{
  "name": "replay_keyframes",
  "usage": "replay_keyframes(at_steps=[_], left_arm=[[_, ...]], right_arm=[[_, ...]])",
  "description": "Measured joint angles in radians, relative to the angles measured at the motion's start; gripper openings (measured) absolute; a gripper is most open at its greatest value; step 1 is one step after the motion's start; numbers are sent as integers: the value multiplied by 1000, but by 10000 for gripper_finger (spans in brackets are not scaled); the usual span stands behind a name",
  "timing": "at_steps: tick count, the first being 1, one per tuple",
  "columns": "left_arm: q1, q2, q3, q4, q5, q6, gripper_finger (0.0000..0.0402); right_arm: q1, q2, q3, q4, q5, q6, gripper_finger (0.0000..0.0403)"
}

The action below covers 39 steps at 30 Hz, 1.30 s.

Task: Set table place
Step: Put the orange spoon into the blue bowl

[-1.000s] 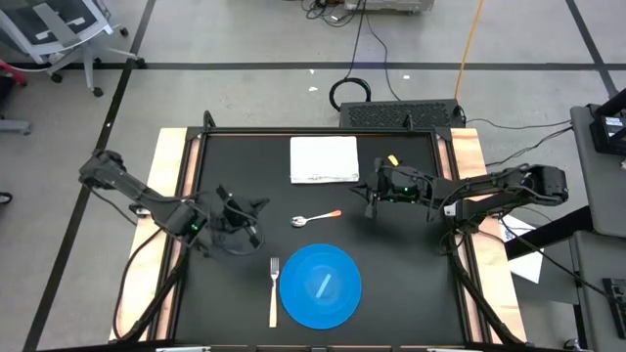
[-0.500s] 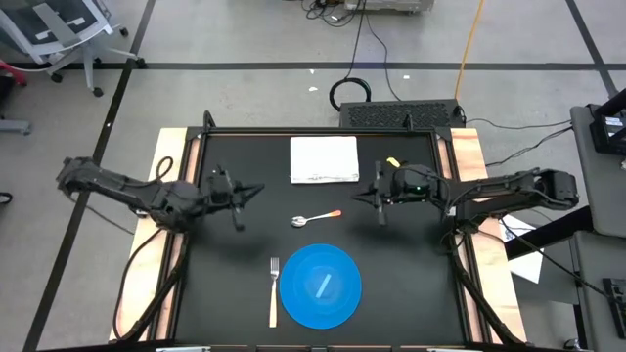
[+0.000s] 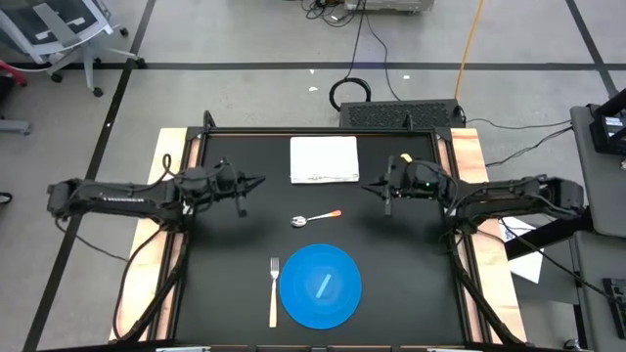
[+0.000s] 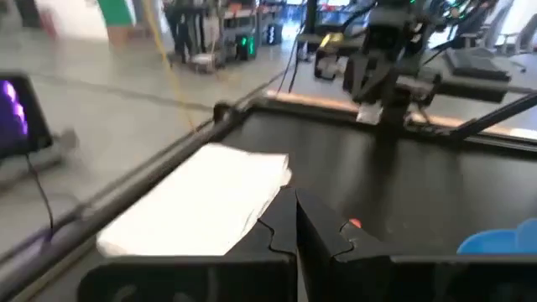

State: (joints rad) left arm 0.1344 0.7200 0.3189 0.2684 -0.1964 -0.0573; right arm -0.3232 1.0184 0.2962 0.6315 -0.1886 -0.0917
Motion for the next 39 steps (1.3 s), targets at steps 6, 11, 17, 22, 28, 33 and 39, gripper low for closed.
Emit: replay_keyframes(at_steps=[6,11,17,22,28,33,39], left_arm=[[62,0,-75,79,159,-1,0],[65,0,-124,122,214,11,0],[57,0,-130,127,223,116,0],[39,-26,-130,132,217,178,0],[-57,-169,-130,85,131,224,0],[-141,-266,-130,-35,13,211,0],[-259,-297,-130,-88,-128,229,0]], right_arm=[[-38,0,-4,1,-27,-7,0],[-65,0,-4,8,-133,24,0],[-64,1,-4,8,-134,46,0],[-64,1,-26,49,-134,102,0],[-63,-51,-109,175,-134,173,0],[-63,-153,-184,223,-132,222,0],[-63,-230,-246,221,-128,264,0]])
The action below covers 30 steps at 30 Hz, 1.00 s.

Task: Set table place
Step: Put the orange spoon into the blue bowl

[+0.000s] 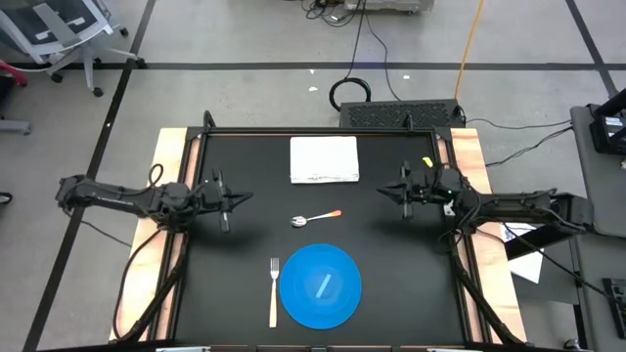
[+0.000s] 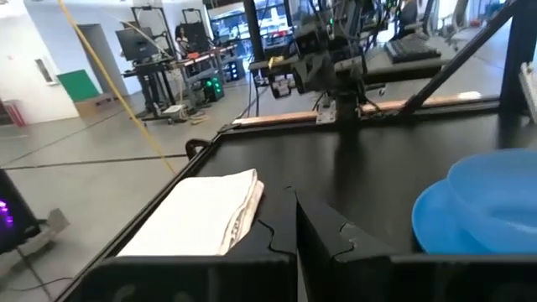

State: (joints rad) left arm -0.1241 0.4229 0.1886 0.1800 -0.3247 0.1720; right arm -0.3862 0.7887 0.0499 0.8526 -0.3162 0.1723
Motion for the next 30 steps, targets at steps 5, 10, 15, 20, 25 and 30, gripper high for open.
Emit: replay_keyframes(at_steps=[5,10,15,20,25,30], left_arm=[[-55,0,0,-3,-89,22,0],[-58,0,0,53,-95,43,1],[-58,0,0,57,-95,63,16],[-58,1,0,56,-95,59,24],[-56,2,0,47,-95,61,25],[-53,2,0,14,-95,60,25]], right_arm=[[5,-6,-28,-13,0,12,0],[5,-7,-22,-20,0,-18,0],[10,12,108,-296,11,5,0],[34,95,317,-622,84,-49,10],[35,224,521,-847,81,-61,56],[41,407,738,-1103,80,-98,120]])
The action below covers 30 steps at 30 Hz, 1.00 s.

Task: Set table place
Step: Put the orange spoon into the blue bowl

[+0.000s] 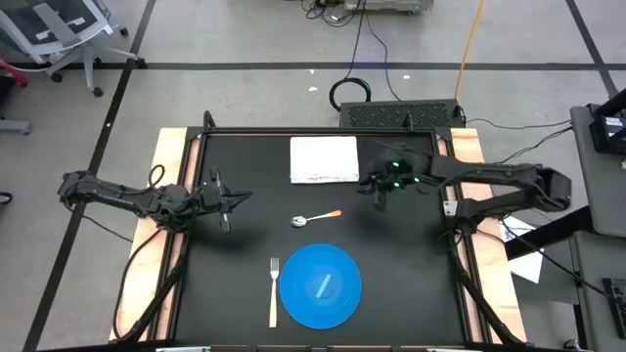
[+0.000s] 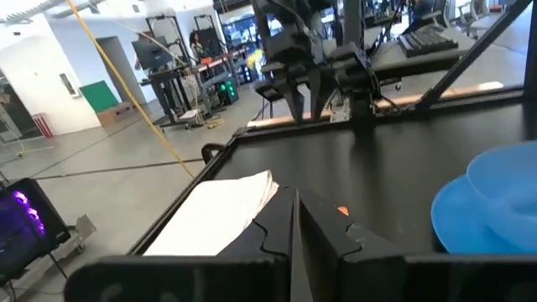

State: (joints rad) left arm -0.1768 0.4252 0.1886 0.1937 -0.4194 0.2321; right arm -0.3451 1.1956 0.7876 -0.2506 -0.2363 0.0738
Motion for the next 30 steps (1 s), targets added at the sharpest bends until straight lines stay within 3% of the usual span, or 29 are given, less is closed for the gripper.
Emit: replay_keyframes(at_steps=[5,17,23,30], left_arm=[[1,1,0,-20,2,-10,26],[1,1,0,-52,1,-35,26],[1,1,0,-72,1,-55,26],[1,2,0,-88,2,-81,26]], right_arm=[[1,195,174,-139,-1,-65,155],[88,576,527,-331,-1,-283,160],[151,681,623,-313,1,-349,164],[171,731,635,-241,3,-374,161]])
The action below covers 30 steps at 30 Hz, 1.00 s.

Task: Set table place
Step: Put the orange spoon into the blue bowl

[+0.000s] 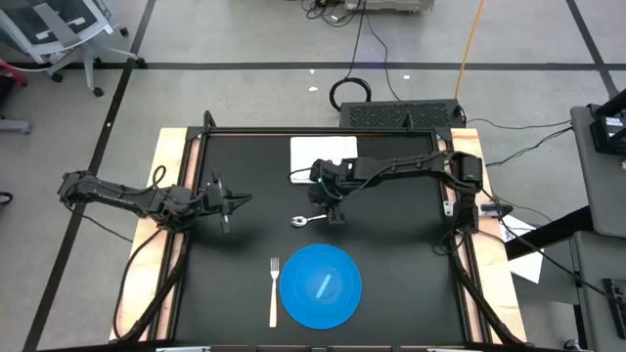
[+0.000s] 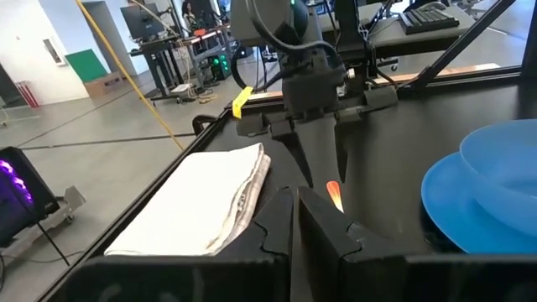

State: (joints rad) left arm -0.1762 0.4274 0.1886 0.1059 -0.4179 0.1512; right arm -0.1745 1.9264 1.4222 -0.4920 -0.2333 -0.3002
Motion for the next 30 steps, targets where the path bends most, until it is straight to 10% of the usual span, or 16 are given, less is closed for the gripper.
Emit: replay_keyframes(at_steps=[30], left_arm=[[0,0,0,-5,7,-8,26]], right_arm=[[42,55,-6,117,-2,12,160]])
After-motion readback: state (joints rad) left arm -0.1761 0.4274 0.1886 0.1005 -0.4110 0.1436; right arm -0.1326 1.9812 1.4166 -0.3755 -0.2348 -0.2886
